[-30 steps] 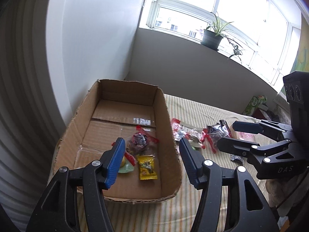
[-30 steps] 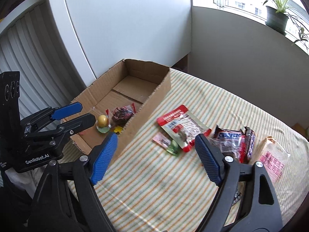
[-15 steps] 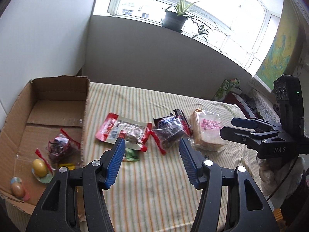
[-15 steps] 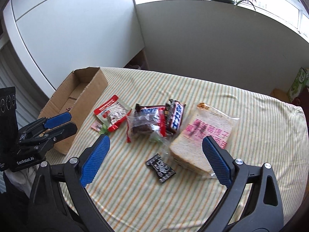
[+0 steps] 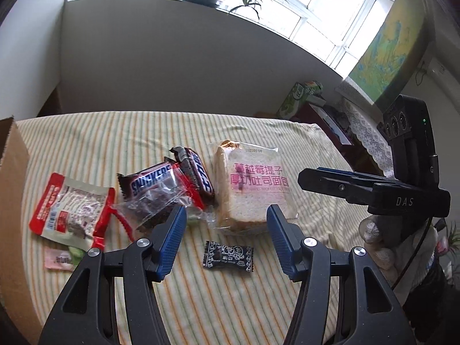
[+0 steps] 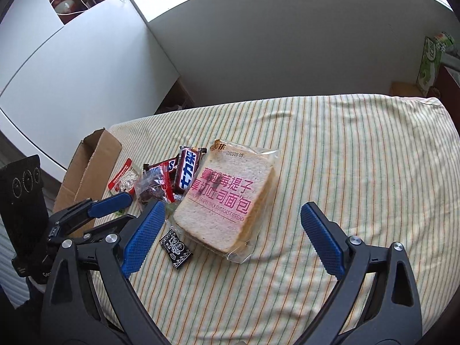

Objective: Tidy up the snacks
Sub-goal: 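Move the right gripper to the bagged bread loaf and close on it, then lift the bread loaf with the right gripper and drop it into the box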

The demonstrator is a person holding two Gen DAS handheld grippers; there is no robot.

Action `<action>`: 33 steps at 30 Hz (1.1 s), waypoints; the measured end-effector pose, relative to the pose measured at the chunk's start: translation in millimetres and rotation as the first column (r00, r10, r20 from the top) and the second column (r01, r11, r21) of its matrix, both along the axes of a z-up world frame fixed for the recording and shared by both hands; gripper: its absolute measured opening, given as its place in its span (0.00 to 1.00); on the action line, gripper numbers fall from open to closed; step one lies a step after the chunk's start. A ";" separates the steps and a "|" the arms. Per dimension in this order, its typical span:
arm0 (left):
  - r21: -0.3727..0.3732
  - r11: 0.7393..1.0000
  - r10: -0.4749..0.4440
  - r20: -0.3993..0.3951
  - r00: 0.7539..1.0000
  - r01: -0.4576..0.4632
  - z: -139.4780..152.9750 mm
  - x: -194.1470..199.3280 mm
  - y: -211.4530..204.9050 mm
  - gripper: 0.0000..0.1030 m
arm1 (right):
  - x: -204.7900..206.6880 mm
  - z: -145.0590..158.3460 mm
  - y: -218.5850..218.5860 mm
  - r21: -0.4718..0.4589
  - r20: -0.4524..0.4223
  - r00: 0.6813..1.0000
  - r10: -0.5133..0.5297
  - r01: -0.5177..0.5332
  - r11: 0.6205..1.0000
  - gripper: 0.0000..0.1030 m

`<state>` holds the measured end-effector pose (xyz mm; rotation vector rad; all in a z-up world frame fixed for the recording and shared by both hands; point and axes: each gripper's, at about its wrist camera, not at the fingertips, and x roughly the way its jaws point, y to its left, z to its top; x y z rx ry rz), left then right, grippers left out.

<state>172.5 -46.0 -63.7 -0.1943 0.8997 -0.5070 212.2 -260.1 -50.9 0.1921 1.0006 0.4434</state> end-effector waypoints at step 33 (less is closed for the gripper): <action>0.041 0.992 -0.120 -0.069 0.990 0.123 -21.8 23.1 -44.1 0.46 | 25.7 -37.6 21.9 0.102 -0.159 0.985 0.071 -0.055 0.993 0.44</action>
